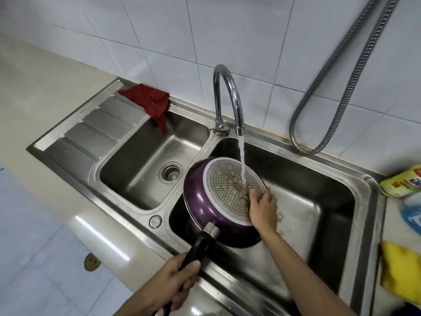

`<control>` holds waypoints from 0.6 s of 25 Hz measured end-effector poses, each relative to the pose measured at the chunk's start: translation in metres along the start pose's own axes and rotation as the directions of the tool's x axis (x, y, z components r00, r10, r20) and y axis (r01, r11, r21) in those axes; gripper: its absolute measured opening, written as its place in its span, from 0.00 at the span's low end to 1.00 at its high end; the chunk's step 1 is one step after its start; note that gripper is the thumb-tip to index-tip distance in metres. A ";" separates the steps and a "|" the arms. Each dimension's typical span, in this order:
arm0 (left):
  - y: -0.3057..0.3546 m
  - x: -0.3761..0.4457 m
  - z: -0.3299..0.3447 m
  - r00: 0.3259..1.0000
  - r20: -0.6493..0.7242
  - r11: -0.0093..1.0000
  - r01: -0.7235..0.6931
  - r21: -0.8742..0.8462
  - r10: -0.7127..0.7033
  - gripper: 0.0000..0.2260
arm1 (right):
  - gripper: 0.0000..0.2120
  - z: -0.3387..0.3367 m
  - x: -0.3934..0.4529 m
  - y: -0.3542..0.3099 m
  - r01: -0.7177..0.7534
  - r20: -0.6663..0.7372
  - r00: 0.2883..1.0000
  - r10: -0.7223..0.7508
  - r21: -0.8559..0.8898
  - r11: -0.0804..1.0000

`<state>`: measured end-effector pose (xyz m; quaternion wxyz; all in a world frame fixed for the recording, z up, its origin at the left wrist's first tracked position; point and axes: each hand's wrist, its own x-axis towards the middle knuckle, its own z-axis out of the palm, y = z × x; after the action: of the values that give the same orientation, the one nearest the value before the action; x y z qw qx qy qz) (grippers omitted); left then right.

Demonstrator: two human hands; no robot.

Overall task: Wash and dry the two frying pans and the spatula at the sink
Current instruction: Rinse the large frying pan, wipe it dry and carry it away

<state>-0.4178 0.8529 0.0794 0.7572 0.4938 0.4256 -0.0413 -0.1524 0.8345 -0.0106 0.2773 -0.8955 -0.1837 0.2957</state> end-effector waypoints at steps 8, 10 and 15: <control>0.020 0.009 0.027 0.992 0.117 0.986 0.037 0.161 -0.056 0.15 | 0.34 0.002 -0.026 -0.061 0.587 0.248 0.807 -0.536 -0.234 0.775; 0.022 0.002 0.029 0.989 0.127 0.976 0.047 0.212 -0.075 0.17 | 0.31 -0.009 0.015 -0.055 0.512 0.263 0.848 -0.461 -0.180 0.840; 0.032 -0.018 0.017 0.985 0.165 0.976 0.013 0.216 -0.050 0.08 | 0.32 -0.041 0.075 0.011 0.134 0.090 0.988 -0.126 -0.085 0.987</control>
<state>-0.4037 0.8491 0.1170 0.7325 0.5602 0.3605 -0.1406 -0.0676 0.8469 -0.0217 0.2472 -0.8800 -0.2665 0.3058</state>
